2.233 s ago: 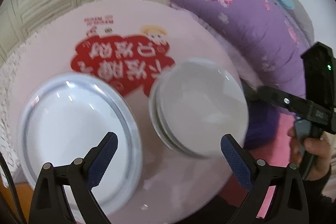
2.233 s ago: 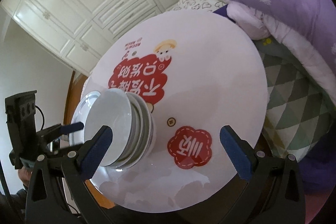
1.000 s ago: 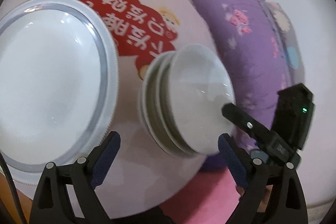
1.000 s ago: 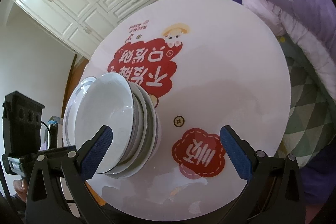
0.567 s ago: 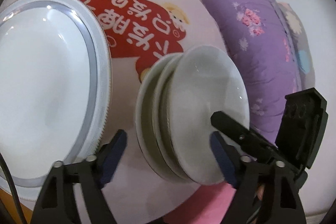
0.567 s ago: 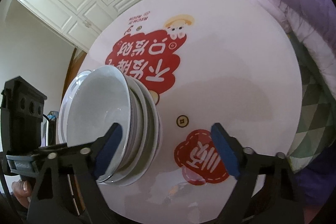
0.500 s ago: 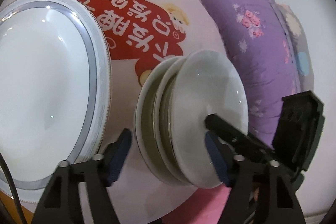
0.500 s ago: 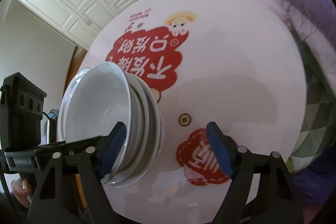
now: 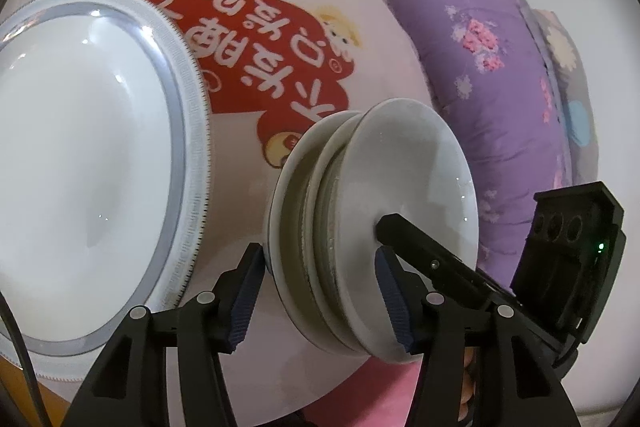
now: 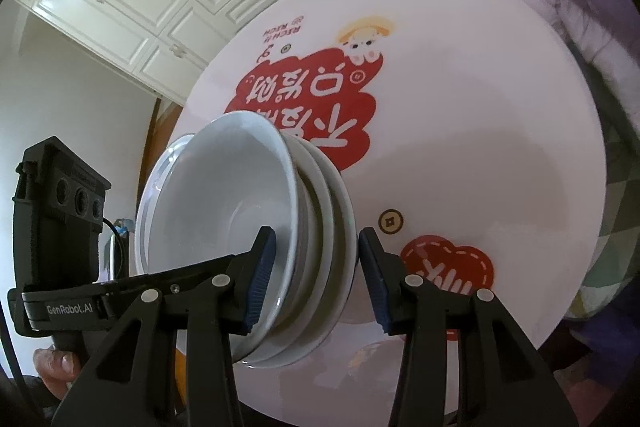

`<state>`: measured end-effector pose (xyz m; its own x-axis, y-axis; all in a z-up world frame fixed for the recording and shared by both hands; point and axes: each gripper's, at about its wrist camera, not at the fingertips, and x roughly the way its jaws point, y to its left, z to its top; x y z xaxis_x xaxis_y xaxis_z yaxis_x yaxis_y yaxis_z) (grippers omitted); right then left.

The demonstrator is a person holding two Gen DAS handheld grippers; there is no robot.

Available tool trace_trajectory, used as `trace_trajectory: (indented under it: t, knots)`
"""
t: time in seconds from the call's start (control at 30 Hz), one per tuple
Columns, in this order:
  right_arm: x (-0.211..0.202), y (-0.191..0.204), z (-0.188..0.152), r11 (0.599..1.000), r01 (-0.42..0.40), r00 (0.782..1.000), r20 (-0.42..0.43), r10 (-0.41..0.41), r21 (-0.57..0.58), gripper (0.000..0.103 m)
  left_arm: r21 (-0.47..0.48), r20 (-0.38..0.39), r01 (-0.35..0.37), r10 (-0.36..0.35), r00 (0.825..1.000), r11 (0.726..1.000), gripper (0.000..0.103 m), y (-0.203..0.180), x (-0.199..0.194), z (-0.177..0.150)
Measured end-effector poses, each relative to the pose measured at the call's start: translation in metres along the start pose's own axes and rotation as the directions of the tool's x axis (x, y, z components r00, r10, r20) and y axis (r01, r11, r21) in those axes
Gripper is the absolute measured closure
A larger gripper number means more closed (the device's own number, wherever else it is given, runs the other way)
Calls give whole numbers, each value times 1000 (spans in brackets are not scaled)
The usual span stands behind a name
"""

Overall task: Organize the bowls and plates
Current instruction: 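Close both grippers on the rim of the bowl stack, then lift the bowl stack and lower it onto the grey-rimmed plate stack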

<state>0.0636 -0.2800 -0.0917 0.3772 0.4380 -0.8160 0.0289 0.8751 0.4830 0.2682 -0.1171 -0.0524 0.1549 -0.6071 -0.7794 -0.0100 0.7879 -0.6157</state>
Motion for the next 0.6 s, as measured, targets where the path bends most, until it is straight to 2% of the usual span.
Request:
trace_trajectory:
  t: [0.33, 0.6]
  knots:
    - [-20, 12, 10, 1000, 7, 1000, 26, -7, -15, 59, 7, 7, 30, -30, 1000, 1000, 52, -10, -19, 10]
    - [-20, 58, 30, 994, -23, 999, 36, 27, -103, 59, -3, 94, 26, -26, 995, 1000, 52, 6, -73, 24]
